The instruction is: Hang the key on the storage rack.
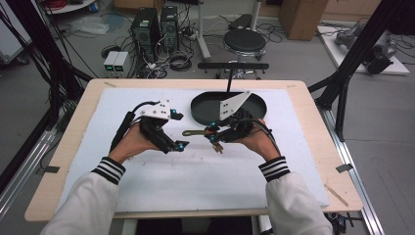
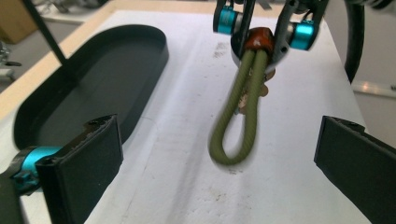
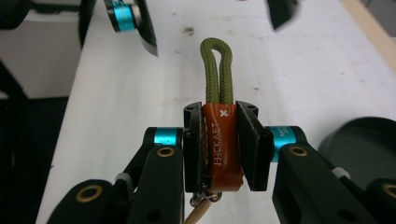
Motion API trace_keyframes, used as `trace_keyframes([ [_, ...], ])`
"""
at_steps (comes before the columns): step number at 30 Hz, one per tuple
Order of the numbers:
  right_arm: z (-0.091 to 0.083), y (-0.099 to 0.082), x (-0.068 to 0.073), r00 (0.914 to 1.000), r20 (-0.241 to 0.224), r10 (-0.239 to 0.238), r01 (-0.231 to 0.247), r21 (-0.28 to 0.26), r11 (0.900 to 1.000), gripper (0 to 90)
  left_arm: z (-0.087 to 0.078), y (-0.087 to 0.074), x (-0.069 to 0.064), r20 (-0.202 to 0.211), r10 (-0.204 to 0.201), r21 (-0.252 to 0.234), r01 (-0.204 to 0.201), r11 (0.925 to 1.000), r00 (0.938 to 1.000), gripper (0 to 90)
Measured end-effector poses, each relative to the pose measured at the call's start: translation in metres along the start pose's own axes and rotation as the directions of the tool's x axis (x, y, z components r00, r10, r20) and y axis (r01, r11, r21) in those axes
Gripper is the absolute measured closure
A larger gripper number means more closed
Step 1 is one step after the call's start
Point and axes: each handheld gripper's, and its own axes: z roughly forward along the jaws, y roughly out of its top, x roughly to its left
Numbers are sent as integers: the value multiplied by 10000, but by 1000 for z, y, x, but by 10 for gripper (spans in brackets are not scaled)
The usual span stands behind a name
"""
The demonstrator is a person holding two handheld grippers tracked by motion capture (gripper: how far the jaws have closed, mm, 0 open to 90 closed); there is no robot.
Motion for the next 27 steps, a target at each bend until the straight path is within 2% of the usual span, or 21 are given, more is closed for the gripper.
trace_keyframes([
  [2,-7,-7,-1,9980,449,441,-426,-336,9985,733,-8,-7,0,-189,-187,-332,180,9993,9996,17],
  [3,-7,-7,-1,9980,449,441,-426,-336,9985,733,-11,-10,-1,-243,-264,-492,252,9985,9994,17],
  [5,-13,-11,-2,9947,796,652,-597,-695,9958,733,-20,-19,-2,-670,-451,-846,393,9956,9967,17],
  [7,-19,-15,-4,9894,1091,964,-852,-1031,9910,732,-29,-27,-3,-1108,-705,-1095,583,9923,9913,17],
  [8,-23,-17,-5,9855,1279,1117,-966,-1187,9882,732,-34,-32,-3,-1131,-817,-1425,652,9876,9902,17],
  [10,-30,-22,-8,9753,1485,1632,-1392,-1599,9773,731,-43,-40,-7,-1397,-1134,-1721,887,9811,9837,17],
  [11,-33,-24,-10,9696,1596,1857,-1572,-1756,9718,731,-46,-44,-8,-1442,-1180,-1786,915,9797,9825,17],
  [12,-36,-26,-11,9650,1710,1987,-1666,-1851,9685,730,-50,-49,-10,-1610,-1253,-1864,945,9779,9790,17],
  [14,-42,-30,-13,9502,2036,2358,-1938,-2065,9591,731,-58,-59,-13,-1925,-1373,-2054,969,9739,9717,17],
  [16,-49,-34,-15,9351,2311,2686,-2139,-2361,9479,731,-67,-69,-16,-2283,-1644,-2225,1130,9684,9596,17],
  [18,-54,-38,-17,9225,2549,2900,-2211,-2670,9380,730,-75,-80,-18,-2560,-1935,-2612,1249,9572,9471,17],
  [19,-58,-41,-20,9083,2819,3091,-2263,-2902,9298,731,-79,-86,-19,-2741,-2081,-2714,1321,9534,9389,17],
  [20,-58,-41,-20,9083,2819,3091,-2263,-2902,9298,731,-83,-91,-20,-2869,-2223,-2869,1378,9480,9318,17],
  [21,-63,-45,-22,8936,3070,3276,-2312,-3110,9219,731,-87,-97,-21,-2993,-2373,-3033,1436,9420,9242,17],
  [22,-63,-45,-22,8936,3070,3276,-2312,-3110,9219,731,-90,-102,-22,-3098,-2508,-3152,1498,9371,9171,17],
  [23,-65,-46,-24,8864,3241,3306,-2250,-3226,9194,731,-92,-106,-23,-3192,-2585,-3207,1527,9348,9118,17],
  [24,-67,-47,-24,8809,3307,3385,-2283,-3297,9161,731,-95,-113,-25,-3362,-2667,-3381,1485,9293,9032,17],
  [25,-69,-49,-25,8705,3464,3496,-2315,-3386,9120,731,-97,-118,-27,-3447,-2714,-3514,1446,9250,8986,17],
  [27,-72,-52,-27,8546,3810,3527,-2225,-3451,9118,731,-100,-126,-31,-3666,-2807,-3597,1431,9220,8870,17],
])
